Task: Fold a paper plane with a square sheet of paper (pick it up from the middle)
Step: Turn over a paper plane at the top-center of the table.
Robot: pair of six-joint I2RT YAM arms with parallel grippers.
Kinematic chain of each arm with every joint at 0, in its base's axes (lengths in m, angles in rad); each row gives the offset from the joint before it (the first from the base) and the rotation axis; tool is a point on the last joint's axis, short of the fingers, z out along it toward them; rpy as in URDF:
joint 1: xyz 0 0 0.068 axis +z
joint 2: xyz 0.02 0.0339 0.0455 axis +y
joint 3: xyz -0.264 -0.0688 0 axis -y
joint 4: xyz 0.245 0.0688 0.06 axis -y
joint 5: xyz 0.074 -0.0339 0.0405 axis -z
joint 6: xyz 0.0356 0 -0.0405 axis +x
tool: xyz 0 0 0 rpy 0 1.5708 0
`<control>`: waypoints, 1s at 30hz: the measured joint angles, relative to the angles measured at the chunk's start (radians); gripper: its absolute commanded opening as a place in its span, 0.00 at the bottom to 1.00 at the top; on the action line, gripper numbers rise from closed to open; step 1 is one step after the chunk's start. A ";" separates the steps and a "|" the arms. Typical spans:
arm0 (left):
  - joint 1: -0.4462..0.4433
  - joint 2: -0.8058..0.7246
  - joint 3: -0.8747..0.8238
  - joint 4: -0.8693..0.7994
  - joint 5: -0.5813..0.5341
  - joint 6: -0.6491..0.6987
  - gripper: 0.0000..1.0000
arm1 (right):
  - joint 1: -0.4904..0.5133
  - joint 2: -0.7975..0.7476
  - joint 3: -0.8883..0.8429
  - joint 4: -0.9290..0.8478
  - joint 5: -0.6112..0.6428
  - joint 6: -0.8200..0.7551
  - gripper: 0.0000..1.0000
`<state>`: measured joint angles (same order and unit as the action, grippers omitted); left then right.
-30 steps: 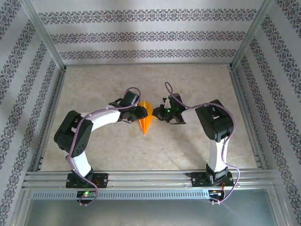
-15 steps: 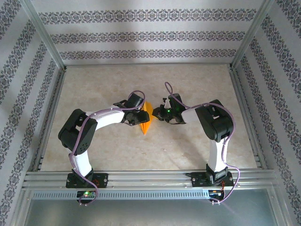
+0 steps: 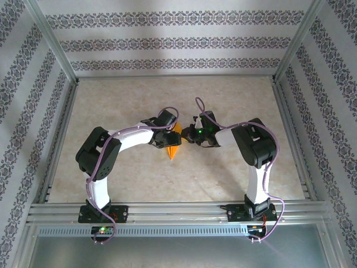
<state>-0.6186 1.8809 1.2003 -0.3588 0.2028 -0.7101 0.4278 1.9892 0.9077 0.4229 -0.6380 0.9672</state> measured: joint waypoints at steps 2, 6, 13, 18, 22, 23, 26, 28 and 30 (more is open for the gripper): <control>-0.010 0.003 0.014 -0.014 -0.014 0.008 0.57 | 0.000 0.000 0.000 0.000 0.000 0.000 0.08; -0.019 0.006 0.023 -0.033 -0.026 0.027 0.61 | 0.000 0.000 0.000 0.000 0.000 0.000 0.08; -0.022 0.027 0.031 -0.051 -0.032 0.049 0.56 | 0.000 0.000 0.000 0.000 0.000 0.000 0.08; -0.022 0.029 0.031 -0.062 -0.056 0.052 0.46 | 0.000 0.000 0.000 0.000 0.000 0.000 0.08; -0.022 0.029 0.031 -0.066 -0.081 0.050 0.38 | 0.000 0.000 0.000 0.000 -0.001 0.000 0.08; -0.022 0.029 0.031 -0.067 -0.087 0.049 0.36 | 0.000 0.000 0.000 0.000 -0.001 0.000 0.08; -0.022 0.028 0.031 -0.071 -0.105 0.048 0.29 | 0.000 0.000 0.000 0.000 -0.001 0.000 0.08; -0.022 0.027 0.031 -0.073 -0.111 0.048 0.26 | 0.000 0.000 0.000 0.000 -0.001 0.000 0.08; -0.022 0.027 0.031 -0.076 -0.114 0.047 0.21 | 0.000 0.000 0.000 0.000 -0.001 0.000 0.09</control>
<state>-0.6407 1.9083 1.2312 -0.4351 0.0883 -0.6628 0.4278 1.9892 0.9077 0.4232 -0.6388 0.9672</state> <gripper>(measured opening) 0.244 0.086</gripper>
